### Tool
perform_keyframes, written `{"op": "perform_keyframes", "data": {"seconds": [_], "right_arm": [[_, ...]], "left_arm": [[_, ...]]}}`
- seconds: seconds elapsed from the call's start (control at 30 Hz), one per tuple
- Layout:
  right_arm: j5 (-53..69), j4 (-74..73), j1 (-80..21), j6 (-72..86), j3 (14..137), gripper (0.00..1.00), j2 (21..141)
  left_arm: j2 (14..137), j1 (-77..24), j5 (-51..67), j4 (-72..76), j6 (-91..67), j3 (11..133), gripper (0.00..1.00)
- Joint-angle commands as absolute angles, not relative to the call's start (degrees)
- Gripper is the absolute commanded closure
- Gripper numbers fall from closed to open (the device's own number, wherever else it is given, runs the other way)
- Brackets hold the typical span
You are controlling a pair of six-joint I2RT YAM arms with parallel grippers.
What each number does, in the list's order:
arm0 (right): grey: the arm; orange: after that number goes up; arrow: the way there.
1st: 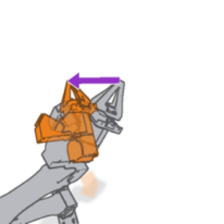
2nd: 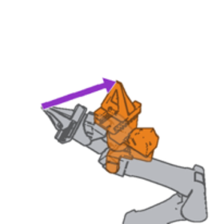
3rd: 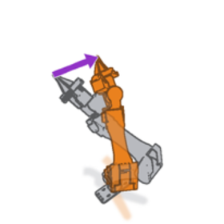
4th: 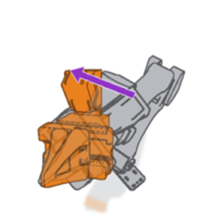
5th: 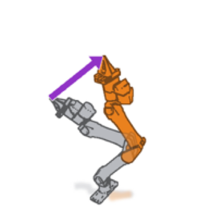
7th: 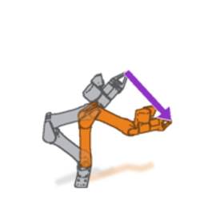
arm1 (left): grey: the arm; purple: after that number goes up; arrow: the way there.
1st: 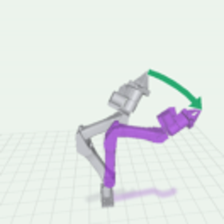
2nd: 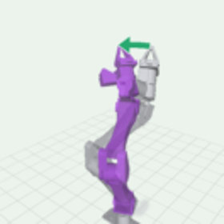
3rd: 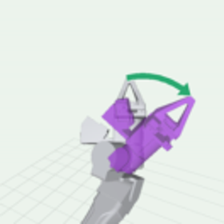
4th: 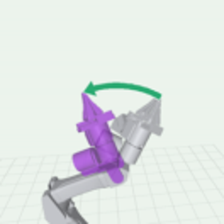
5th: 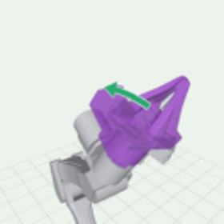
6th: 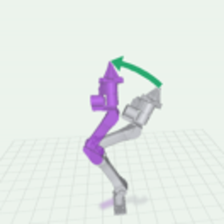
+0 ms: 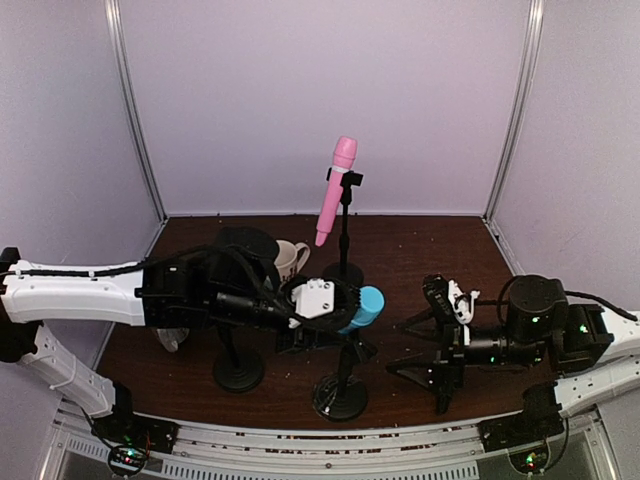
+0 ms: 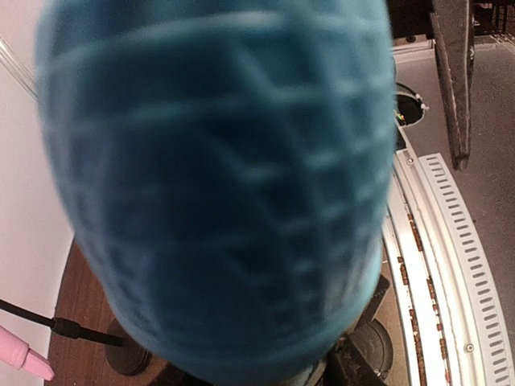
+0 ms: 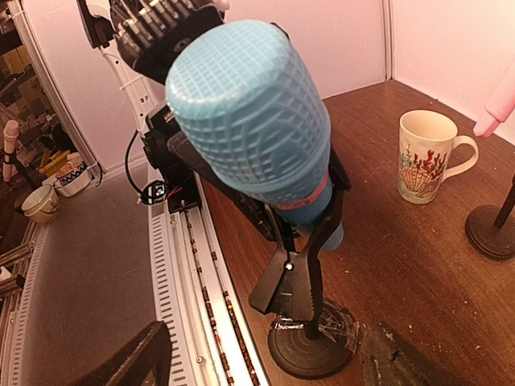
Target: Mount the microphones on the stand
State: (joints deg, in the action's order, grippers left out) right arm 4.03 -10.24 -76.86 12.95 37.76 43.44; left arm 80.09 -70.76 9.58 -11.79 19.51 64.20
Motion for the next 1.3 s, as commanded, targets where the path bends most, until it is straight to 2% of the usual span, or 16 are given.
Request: {"op": "perform_keyframes", "data": {"seconds": [0.0,0.5,0.87,0.9,1.03,1.17,1.27], "right_arm": [[1.1,-11.2,-77.1,12.2,37.8,0.18,41.8],[-4.4,-11.4,-77.0,12.1,35.4,0.18,38.6],[-10.7,-12.8,-76.6,12.1,35.3,0.18,40.0],[-10.7,-12.7,-76.5,12.2,35.1,0.18,40.1],[-12.4,-13.6,-76.1,13.3,35.1,0.17,41.0],[-14.7,-14.7,-75.3,15.1,35.6,0.16,42.2],[-14.9,-14.7,-75.0,15.7,35.8,0.16,43.0]], "left_arm": [[80.3,-70.4,6.3,-7.8,20.0,63.0,0.69],[84.2,-62.0,-2.4,9.0,19.5,63.3,0.74],[90.8,-56.9,-3.9,16.0,19.9,65.7,0.73],[91.1,-56.9,-3.9,15.8,19.8,65.7,0.71],[91.0,-56.9,-5.4,15.6,18.5,65.2,0.50],[89.3,-56.9,-6.1,14.8,17.1,64.3,0.35],[87.1,-56.9,-5.5,12.4,16.5,63.9,0.12]]}}
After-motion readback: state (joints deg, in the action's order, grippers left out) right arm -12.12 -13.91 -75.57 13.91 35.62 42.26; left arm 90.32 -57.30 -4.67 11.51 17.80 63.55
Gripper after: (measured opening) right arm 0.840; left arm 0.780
